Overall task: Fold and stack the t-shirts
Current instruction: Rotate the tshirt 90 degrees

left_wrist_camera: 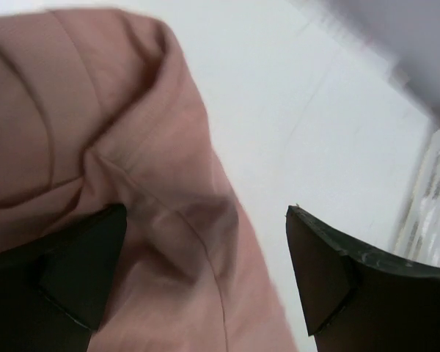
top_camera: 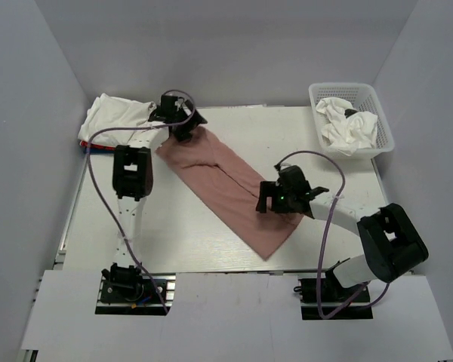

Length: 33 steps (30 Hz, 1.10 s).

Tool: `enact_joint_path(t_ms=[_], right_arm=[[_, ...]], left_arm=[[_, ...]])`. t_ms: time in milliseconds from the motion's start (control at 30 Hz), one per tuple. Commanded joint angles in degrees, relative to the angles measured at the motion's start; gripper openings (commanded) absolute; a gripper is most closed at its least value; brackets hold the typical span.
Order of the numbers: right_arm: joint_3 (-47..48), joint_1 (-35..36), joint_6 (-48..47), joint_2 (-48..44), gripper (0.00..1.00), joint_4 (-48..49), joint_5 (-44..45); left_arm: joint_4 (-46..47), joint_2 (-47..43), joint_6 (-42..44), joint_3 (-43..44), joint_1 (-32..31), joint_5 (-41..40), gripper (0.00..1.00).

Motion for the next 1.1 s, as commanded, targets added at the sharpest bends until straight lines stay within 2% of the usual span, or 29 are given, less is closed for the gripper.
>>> enact_joint_path(t_ms=[0,33,67,133,200,300,367,500,567,633,767,933,1067], right_arm=[[-3.39,8.14,0.92,-0.09,0.9,-9.9,-15.99],[-3.3,9.58,-0.22,-0.1,0.9,-9.73,-18.1],[-2.78,12.55,-4.84,-0.01,0.9,-9.81,-24.12],[-0.49,13.72,-10.56,1.22,0.9,-9.29,-29.34],[1.52,15.64,-15.24,3.22,0.9,-8.5,-35.59],[4.78,18.54,-20.86,6.92,0.9,-11.46,-40.6],[8.21,19.08,-23.42,10.44,0.9,-15.06,-41.67],[9.62,20.49,-27.99,10.19,0.9,-20.08,-41.85],[9.54,21.36,-27.83,7.82,0.9,-20.19,-40.63],[7.61,21.11,-25.56,4.05,0.9,-15.63,-40.01],[5.85,21.19,-21.24,-3.68,0.9,-8.94,-33.86],[5.66,21.1,-18.96,-10.55,0.9,-1.73,-28.5],[4.53,21.37,-18.51,-16.08,0.9,0.73,-30.68]], left_arm=[[-2.39,15.51,-1.17,17.64,-3.94,0.11,1.0],[-1.53,21.55,-1.71,21.51,-5.26,0.1,1.0],[2.66,23.78,-2.76,25.99,-5.27,0.71,1.0],[10.22,26.26,-8.9,26.04,-5.97,3.69,1.0],[17.69,28.46,-14.16,25.51,-6.59,2.92,1.0],[21.06,31.61,-16.82,29.1,-7.91,-0.24,1.0],[21.6,32.16,-17.44,30.87,-9.04,-3.75,1.0],[21.6,32.16,-17.45,30.87,-9.05,-10.08,1.0],[23.35,31.54,-17.45,30.87,-9.05,-8.09,1.0],[27.98,30.23,-17.45,29.38,-9.05,-3.96,1.0],[27.31,25.4,-13.5,28.77,-10.28,-0.17,1.0],[25.46,11.55,-8.75,25.16,-10.81,0.54,1.0],[18.98,1.59,-2.08,24.63,-10.81,1.95,1.0]])
